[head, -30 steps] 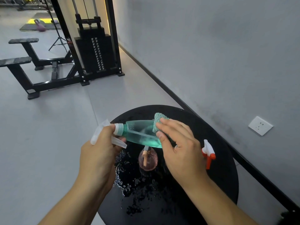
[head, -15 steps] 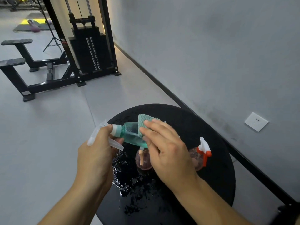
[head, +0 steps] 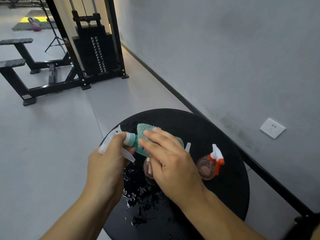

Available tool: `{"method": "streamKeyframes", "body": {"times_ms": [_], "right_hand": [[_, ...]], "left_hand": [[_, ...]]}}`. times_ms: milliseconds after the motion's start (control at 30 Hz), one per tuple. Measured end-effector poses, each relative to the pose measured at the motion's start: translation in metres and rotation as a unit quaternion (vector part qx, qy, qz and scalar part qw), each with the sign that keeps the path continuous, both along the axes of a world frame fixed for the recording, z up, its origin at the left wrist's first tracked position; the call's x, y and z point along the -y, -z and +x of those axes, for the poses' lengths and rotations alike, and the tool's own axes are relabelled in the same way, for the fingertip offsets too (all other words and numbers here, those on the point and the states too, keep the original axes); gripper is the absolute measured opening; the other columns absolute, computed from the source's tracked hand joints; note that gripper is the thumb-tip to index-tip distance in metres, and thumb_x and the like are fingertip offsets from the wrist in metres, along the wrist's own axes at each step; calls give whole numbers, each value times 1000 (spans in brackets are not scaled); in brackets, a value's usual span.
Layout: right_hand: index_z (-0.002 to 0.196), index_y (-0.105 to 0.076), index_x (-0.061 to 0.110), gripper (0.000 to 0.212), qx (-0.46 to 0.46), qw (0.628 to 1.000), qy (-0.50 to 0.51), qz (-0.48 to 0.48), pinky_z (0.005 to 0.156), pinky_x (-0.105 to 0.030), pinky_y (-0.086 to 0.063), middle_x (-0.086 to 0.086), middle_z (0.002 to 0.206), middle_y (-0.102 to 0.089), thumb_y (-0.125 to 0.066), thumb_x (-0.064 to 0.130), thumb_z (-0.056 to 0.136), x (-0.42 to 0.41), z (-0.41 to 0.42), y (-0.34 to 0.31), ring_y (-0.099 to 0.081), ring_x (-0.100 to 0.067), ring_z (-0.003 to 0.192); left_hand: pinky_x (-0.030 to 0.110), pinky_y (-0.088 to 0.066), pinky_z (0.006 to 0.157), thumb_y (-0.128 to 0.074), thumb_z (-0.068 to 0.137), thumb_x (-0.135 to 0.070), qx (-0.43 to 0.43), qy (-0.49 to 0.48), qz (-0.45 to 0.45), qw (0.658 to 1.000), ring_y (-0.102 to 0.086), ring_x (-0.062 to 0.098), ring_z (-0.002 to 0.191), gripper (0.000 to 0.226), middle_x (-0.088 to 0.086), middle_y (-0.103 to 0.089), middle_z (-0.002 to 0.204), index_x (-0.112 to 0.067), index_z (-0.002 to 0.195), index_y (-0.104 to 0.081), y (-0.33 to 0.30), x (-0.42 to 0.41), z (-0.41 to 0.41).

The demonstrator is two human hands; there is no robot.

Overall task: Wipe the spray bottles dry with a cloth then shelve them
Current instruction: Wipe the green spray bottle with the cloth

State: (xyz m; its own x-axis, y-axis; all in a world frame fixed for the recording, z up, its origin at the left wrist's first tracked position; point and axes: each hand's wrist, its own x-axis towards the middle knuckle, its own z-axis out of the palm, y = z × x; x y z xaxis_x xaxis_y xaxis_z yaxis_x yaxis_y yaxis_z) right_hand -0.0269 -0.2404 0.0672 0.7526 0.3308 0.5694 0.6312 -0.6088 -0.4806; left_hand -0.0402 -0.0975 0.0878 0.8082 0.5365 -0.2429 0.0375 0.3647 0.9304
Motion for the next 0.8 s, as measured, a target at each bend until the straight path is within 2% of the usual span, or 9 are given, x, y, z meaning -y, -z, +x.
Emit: {"method": "streamKeyframes", "body": {"times_ms": [133, 300, 400, 533, 700, 800], "right_hand": [[128, -69, 16, 31, -21, 998, 43, 37, 110, -29, -43, 4, 134, -62, -63, 10, 98, 9, 9, -2, -48, -8, 133], [128, -68, 15, 33, -14, 999, 18, 31, 111, -33, -43, 2, 136, -62, -64, 8, 96, 2, 1, -1, -45, -10, 136], [126, -69, 16, 32, -12, 998, 29, 47, 112, -29, -42, 4, 134, -63, -66, 8, 96, 6, 5, -2, -47, -8, 134], [127, -69, 20, 30, -44, 992, 88, 72, 111, -24, -40, 10, 134, -62, -64, 15, 98, 16, 11, -4, -47, -1, 133], [126, -69, 16, 30, -28, 997, 48, 54, 112, -24, -40, 6, 133, -63, -65, 11, 97, 8, 4, -2, -47, -5, 134], [126, -70, 19, 29, -38, 995, 72, 65, 112, -21, -39, 9, 132, -63, -64, 14, 98, 11, 9, -4, -48, -2, 132]], "left_hand": [[41, -59, 96, -72, 95, -17, 15, -17, -17, 1000, -76, 13, 78, 16, 2, -75, 86, -17, 81, -78, -3, -7, 3], [36, -59, 90, -71, 95, -17, 14, -6, -11, 1000, -74, 14, 79, 32, 2, -74, 83, -23, 66, -79, 0, -4, 2], [34, -60, 88, -71, 97, -17, 23, -17, -37, 999, -72, 18, 85, 21, 5, -73, 89, -19, 77, -78, 0, -11, 6], [29, -60, 84, -70, 100, -17, 43, -32, -81, 995, -73, 15, 91, 5, 5, -72, 97, -14, 97, -71, -1, -19, 10], [30, -57, 88, -69, 100, -18, 56, -9, -80, 995, -71, 12, 93, 2, 1, -72, 97, -18, 100, -71, 5, -15, 11], [32, -58, 92, -68, 101, -17, 73, -14, -81, 994, -71, 14, 98, 4, 1, -73, 99, -20, 102, -71, 3, -21, 13]]}}
